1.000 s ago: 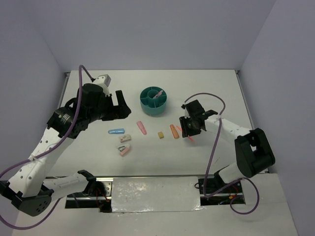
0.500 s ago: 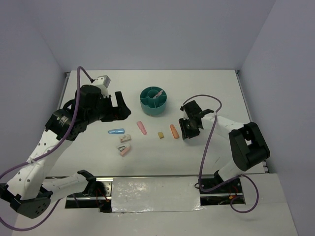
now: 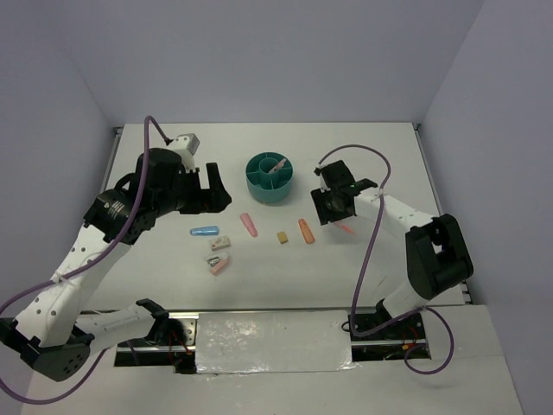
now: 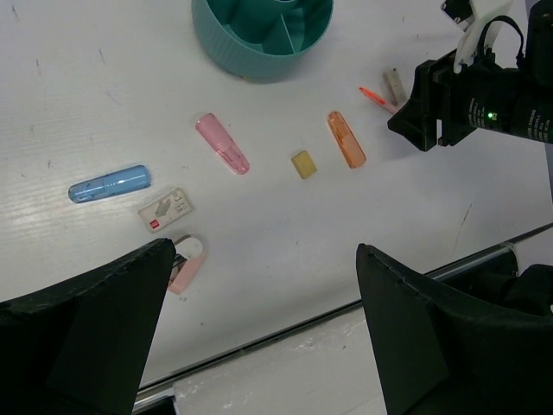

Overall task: Sort the stationery into containers
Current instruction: Pick up the pen from the center of the board.

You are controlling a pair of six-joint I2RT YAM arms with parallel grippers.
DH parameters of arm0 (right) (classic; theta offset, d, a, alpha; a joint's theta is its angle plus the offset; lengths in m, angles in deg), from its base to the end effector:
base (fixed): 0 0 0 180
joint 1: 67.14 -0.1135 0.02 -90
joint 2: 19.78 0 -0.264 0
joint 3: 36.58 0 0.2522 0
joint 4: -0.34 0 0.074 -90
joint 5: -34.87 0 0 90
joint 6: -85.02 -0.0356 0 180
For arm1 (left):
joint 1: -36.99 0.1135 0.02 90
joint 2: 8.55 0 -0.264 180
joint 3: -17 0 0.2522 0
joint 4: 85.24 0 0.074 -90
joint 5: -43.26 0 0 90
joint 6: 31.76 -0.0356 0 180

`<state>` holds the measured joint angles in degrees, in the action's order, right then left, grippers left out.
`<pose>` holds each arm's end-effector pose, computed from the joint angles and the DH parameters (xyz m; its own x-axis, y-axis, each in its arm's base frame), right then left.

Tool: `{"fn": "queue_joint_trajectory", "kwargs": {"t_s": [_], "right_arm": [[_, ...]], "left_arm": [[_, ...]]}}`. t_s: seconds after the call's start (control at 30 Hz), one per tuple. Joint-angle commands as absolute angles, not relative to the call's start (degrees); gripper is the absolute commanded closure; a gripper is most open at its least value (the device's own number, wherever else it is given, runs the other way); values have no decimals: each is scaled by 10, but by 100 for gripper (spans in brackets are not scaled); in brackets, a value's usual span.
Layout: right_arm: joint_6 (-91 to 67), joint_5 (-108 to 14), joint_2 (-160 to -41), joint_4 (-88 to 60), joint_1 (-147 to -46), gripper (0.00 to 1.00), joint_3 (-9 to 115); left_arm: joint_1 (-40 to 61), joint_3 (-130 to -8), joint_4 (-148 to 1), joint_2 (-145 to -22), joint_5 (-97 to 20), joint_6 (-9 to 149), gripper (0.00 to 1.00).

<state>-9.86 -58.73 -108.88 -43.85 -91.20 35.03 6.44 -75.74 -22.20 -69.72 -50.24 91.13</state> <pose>0.2825 0.1237 0.2053 -0.8332 -0.2790 -0.4774 -0.3099 0.9506 -0.0147 0.1742 -0.1003 0.4196 -0.6287 -0.2583 -0.7335 0.1442 0.8881 -0.4364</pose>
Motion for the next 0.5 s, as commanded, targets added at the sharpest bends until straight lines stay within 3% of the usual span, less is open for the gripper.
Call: {"fn": "queue_joint_trajectory", "kwargs": {"t_s": [0.0, 0.27, 0.47], "right_arm": [[-37, -606, -1097, -409, -898, 44, 369], [-4, -554, -1118, -400, -821, 45, 372], [3, -488, -1160, -415, -819, 48, 393]], "left_arm": [[67, -782, -233, -697, -496, 885, 1], [68, -786, -227, -697, -488, 869, 1], [68, -795, -223, -703, -484, 858, 1]]}}
